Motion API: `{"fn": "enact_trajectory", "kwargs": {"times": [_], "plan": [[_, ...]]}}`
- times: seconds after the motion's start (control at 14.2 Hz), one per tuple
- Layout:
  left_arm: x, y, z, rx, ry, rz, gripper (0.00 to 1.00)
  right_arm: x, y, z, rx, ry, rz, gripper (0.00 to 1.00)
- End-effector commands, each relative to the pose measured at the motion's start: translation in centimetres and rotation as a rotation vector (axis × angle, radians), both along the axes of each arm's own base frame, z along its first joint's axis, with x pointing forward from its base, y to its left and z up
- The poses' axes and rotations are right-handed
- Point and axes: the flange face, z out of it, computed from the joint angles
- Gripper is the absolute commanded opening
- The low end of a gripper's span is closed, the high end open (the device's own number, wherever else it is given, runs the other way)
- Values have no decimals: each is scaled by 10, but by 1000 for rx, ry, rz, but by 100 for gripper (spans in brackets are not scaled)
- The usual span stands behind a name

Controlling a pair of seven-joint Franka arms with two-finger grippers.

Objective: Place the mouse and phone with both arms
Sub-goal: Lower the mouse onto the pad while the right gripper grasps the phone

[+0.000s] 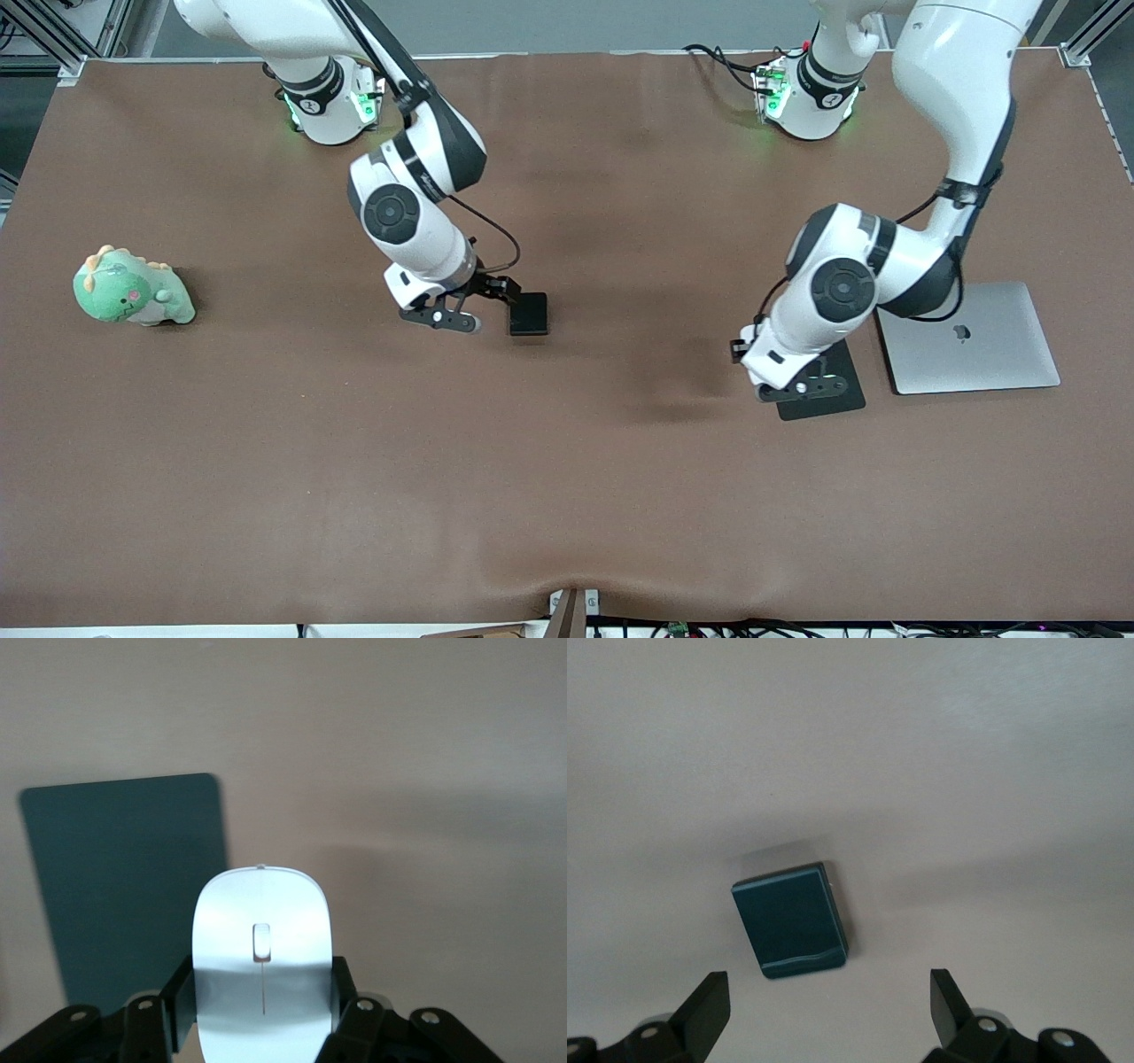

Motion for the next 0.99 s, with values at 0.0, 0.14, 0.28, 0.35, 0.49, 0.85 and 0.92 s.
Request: {"fn": "enact_trajectory", "kwargs": {"times": [0.0, 0.14, 0.28, 0.35, 0.49, 0.85, 0.92], "plan": [[-3, 46, -2, 14, 7, -27, 0, -2, 11, -25, 0, -11, -11, 100], [1, 64, -15, 3, 9, -19, 0, -6, 21, -42, 3, -24, -22, 100], [4, 85, -34, -10, 14, 14, 0, -14, 34, -54, -2, -22, -32, 100], [2, 89, -46, -19, 15, 22, 0, -14, 39, -58, -1, -25, -25, 100], [-1, 101, -71, -42, 1, 39, 0, -15, 42, -67, -12, -41, -2, 100], [-2, 119, -100, -63, 18, 50, 0, -11, 58, -83, -23, -86, 55, 100], [-2, 119, -100, -63, 18, 50, 0, -12, 58, -84, -24, -84, 56, 100]]}}
